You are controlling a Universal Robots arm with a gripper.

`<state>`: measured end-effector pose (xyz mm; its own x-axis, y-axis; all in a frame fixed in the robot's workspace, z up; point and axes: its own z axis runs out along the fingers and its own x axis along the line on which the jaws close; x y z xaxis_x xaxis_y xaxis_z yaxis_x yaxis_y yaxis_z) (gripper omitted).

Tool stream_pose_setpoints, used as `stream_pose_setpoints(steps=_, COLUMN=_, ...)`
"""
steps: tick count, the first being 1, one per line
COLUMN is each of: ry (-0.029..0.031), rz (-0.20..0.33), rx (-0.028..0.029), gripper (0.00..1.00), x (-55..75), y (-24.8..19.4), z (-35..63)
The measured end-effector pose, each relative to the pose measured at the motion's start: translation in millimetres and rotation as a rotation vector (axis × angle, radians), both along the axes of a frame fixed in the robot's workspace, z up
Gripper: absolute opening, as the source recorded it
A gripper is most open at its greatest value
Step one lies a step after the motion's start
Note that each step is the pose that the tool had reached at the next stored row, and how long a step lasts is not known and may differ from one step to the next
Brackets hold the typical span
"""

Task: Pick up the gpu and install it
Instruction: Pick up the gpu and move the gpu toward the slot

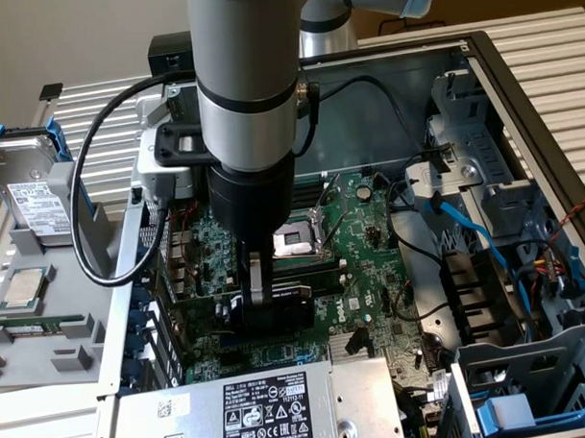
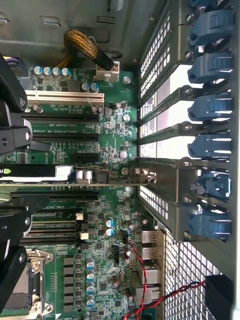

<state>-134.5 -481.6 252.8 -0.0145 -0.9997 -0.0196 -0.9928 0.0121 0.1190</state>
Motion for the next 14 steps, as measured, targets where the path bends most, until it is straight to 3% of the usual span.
stream_pose_setpoints(steps=9, ry=-0.0005, rz=0.000, rx=0.0001, gripper=0.47, x=0.0, y=0.0, z=27.4)
stream_pose_setpoints(steps=14, ry=-0.0008, rz=0.000, rx=0.0000, gripper=0.47, x=-0.1, y=0.0, z=34.7)
